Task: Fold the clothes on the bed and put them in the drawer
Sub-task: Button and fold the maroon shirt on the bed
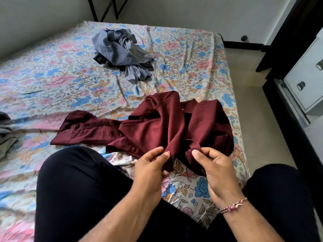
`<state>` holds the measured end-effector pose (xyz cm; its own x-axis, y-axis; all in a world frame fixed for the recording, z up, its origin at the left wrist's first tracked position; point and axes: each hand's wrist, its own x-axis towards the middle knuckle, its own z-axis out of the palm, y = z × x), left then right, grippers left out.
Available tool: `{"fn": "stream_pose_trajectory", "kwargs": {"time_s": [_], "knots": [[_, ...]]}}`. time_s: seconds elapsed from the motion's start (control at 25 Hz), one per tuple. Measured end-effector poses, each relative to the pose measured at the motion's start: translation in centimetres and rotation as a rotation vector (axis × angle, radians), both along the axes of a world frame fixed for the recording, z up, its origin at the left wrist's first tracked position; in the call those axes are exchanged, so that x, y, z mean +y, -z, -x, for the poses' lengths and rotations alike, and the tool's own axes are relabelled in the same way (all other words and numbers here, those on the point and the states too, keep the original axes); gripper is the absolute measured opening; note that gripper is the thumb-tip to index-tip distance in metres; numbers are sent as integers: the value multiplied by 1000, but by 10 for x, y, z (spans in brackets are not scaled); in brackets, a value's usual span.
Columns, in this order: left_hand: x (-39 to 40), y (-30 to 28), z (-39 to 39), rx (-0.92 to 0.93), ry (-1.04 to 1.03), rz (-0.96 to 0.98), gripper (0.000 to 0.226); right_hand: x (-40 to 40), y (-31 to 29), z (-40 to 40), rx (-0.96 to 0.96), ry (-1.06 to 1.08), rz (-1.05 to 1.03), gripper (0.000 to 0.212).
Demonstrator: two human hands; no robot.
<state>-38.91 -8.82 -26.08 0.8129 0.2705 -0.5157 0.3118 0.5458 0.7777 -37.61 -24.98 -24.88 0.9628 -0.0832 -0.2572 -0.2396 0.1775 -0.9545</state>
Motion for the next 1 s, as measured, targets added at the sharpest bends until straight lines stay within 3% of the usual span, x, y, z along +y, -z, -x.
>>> {"fn": "stream_pose_trajectory", "kwargs": {"time_s": [0.12, 0.24, 0.56, 0.72, 1.0], "knots": [[-12, 1, 7, -10, 91, 2, 10, 15, 5, 8, -83, 29, 45, 9], [-17, -3, 7, -133, 124, -64, 5, 22, 9, 12, -147, 57, 141, 10], [-22, -11, 9, -311, 88, -271, 13, 21, 14, 14, -269, 92, 234, 9], [-22, -5, 6, -331, 96, -419, 10, 20, 14, 13, -309, 94, 213, 17], [-20, -2, 2, -317, 75, -496, 9, 16, 19, 7, -375, 11, 359, 24]]}}
